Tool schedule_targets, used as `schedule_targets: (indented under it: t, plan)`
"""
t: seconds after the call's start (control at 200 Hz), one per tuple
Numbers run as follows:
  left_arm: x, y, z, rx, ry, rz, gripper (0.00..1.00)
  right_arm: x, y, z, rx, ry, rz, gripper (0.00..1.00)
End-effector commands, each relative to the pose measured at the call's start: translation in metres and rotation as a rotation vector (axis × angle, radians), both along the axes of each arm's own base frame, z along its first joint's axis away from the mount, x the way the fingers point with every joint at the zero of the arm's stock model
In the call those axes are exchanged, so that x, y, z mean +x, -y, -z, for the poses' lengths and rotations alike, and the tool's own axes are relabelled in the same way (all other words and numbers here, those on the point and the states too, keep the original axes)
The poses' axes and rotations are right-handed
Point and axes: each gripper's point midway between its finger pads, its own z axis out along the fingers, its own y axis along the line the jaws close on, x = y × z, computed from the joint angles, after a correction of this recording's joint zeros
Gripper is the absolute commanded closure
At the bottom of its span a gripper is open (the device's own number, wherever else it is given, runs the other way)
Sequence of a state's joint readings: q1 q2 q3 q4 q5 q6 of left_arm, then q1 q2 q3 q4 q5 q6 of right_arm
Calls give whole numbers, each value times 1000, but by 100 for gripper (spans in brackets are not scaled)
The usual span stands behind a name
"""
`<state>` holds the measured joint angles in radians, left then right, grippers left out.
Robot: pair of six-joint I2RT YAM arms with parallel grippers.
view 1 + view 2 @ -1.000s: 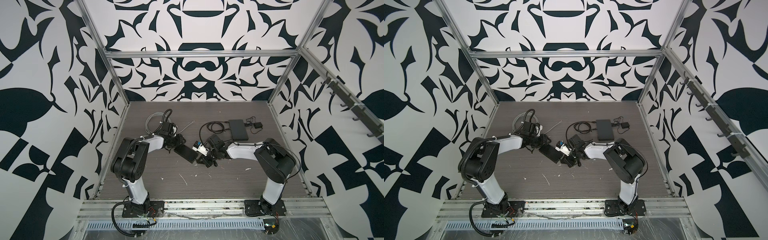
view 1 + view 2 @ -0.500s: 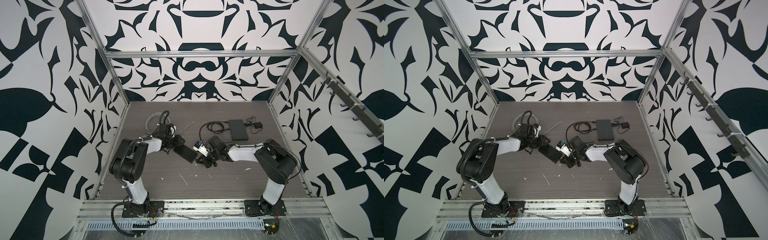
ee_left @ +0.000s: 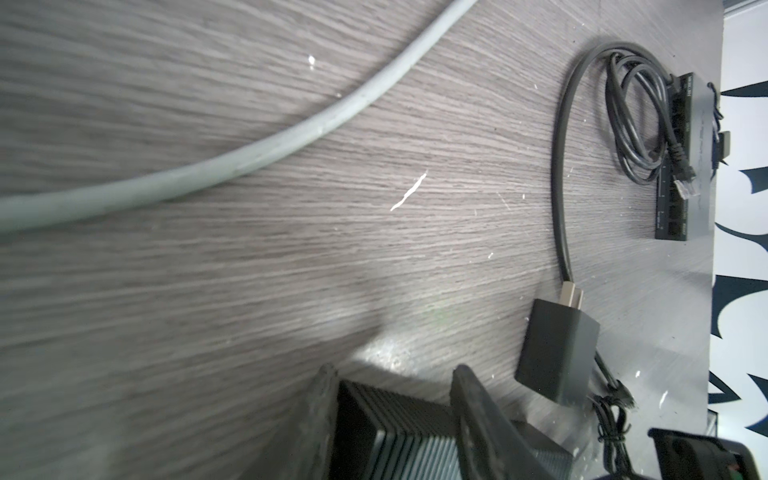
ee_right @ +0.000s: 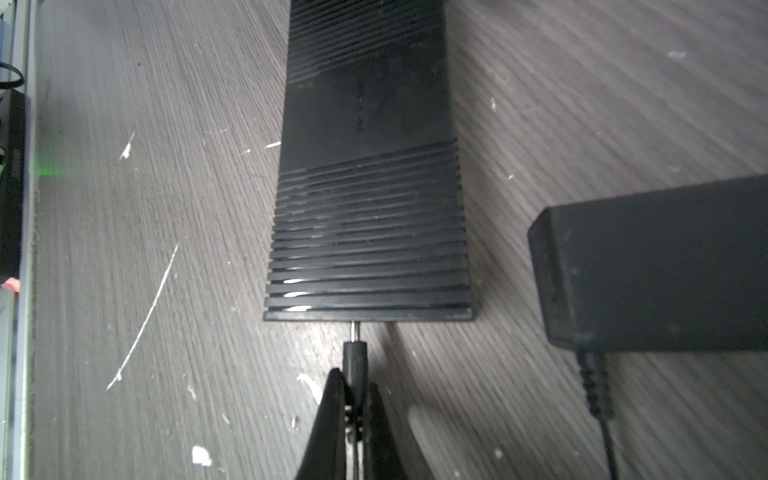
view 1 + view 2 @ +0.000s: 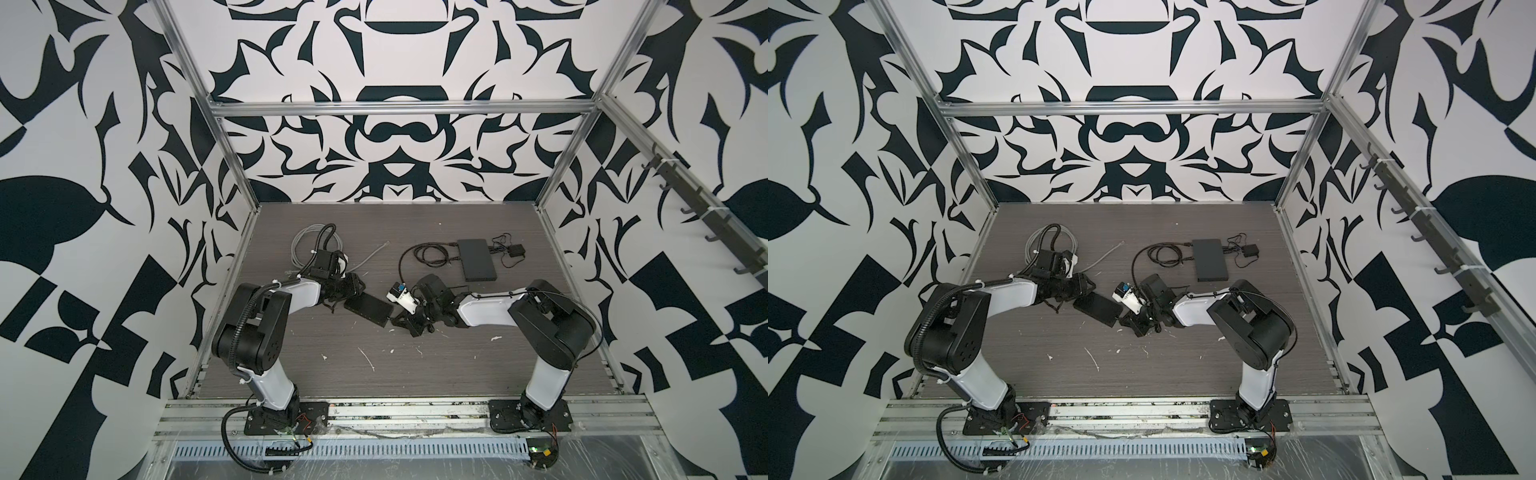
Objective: Insert the plug into the switch port
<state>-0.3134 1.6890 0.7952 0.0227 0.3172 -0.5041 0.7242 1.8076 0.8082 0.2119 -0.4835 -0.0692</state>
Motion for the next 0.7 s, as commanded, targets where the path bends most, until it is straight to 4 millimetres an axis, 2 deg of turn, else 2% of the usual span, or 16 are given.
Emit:
schedule_targets:
  t: [0.0, 0.1, 0.32, 0.56, 0.695]
  plan:
    - [-80, 25, 21, -104, -303, 128, 53, 44, 11, 18, -96, 188, 110, 99]
    - [-80, 26, 25, -114, -314, 125, 53, 45, 9, 21, -141, 197, 91, 99]
    - [-86, 34, 26, -146, -328, 137, 54, 47, -10, 18, -85, 239, 78, 100]
    - [-98, 35, 29, -186, -363, 118, 56, 52, -23, 2, 4, 324, 109, 100]
    - [-102, 31, 31, -170, -378, 106, 56, 53, -22, 12, -15, 401, 131, 100]
